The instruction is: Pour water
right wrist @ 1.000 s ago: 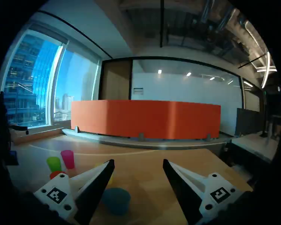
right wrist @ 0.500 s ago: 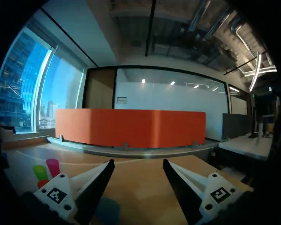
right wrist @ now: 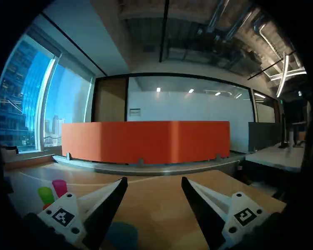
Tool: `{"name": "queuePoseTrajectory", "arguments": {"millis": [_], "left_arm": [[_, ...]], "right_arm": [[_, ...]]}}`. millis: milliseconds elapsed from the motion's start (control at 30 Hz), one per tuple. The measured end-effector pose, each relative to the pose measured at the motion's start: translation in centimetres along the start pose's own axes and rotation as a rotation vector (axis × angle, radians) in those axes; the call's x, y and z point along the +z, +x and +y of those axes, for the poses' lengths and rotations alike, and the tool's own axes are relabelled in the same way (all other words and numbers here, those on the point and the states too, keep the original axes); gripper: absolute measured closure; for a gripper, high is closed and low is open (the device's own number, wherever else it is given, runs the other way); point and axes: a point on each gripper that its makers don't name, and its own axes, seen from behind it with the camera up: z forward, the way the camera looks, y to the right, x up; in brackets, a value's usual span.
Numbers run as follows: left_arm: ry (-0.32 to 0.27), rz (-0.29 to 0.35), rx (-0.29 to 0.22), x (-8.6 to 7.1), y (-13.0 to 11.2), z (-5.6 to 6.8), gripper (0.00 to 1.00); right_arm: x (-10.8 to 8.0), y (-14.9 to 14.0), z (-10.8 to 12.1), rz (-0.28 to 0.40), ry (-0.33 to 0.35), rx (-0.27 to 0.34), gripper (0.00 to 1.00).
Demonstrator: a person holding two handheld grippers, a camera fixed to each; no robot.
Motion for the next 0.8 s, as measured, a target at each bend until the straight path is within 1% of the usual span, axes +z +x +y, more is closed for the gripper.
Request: {"name": "queuePoseTrajectory", "arguments": {"millis": [267,467,567,667,800], "left_arm": [[-0.009,0.003,0.013,0.6,0.1,0.6,0.02],[0.003,0.004,0.031,1.1,0.1,0.9,0.02],[0.028,0.018,0.037,1.3,0.5,0.7,0.02],[0.064,0.035,0.047,1.4,0.9,0.1,0.02],[0.102,0.048,0.071,1.5,1.1,-0.5,0.02]], "right_arm": [[0.0,-0.5,0.0,-0.007,0.0,-0.004,0.0],[-0.2,-0.7,-0.2,-0.014,0.002,-0.004,0.0],[-0.3,-0.7,-0.1,-0.019,0.002,-0.005,0.0],[-0.5,-0.7,0.0,-0.028,-0.001,-0.006,0.0],[-0.7,-0.8,0.2,-0.039,-0.007,-0.014,0.0]]}}
